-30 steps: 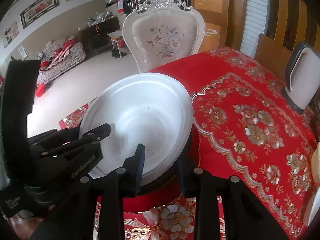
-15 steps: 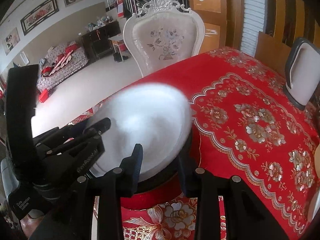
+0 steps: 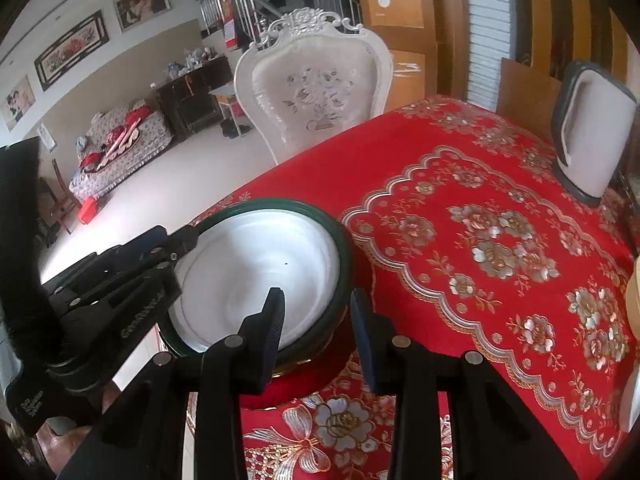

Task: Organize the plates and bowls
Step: 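Lower the white plate into the green bowl and open the left gripper, then move the left gripper to the smaller white plate beside the beige bowl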

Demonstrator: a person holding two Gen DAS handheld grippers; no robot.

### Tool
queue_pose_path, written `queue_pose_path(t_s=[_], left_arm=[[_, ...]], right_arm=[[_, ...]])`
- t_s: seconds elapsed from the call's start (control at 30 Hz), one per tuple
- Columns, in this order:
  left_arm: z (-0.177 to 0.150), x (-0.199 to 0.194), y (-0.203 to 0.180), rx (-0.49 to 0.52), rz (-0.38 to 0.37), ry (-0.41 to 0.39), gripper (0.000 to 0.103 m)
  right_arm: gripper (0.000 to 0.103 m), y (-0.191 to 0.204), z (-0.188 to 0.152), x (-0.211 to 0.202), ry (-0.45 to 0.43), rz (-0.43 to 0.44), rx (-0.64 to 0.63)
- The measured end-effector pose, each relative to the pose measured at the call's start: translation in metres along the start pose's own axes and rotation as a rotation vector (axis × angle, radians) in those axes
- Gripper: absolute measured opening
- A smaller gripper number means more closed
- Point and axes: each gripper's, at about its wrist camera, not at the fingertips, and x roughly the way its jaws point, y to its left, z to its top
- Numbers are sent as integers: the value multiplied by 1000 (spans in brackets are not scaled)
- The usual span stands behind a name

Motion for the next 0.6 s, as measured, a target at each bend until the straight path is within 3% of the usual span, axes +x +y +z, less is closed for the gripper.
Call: queue_pose_path(t_s=[0.33, 0.6], left_arm=[[5, -26, -40, 67, -45, -66, 30], [4, -41, -94, 139, -130, -80, 30]], right_arm=[[34, -26, -7, -30, -67, -56, 38], [36, -62, -19, -59, -109, -123, 96]])
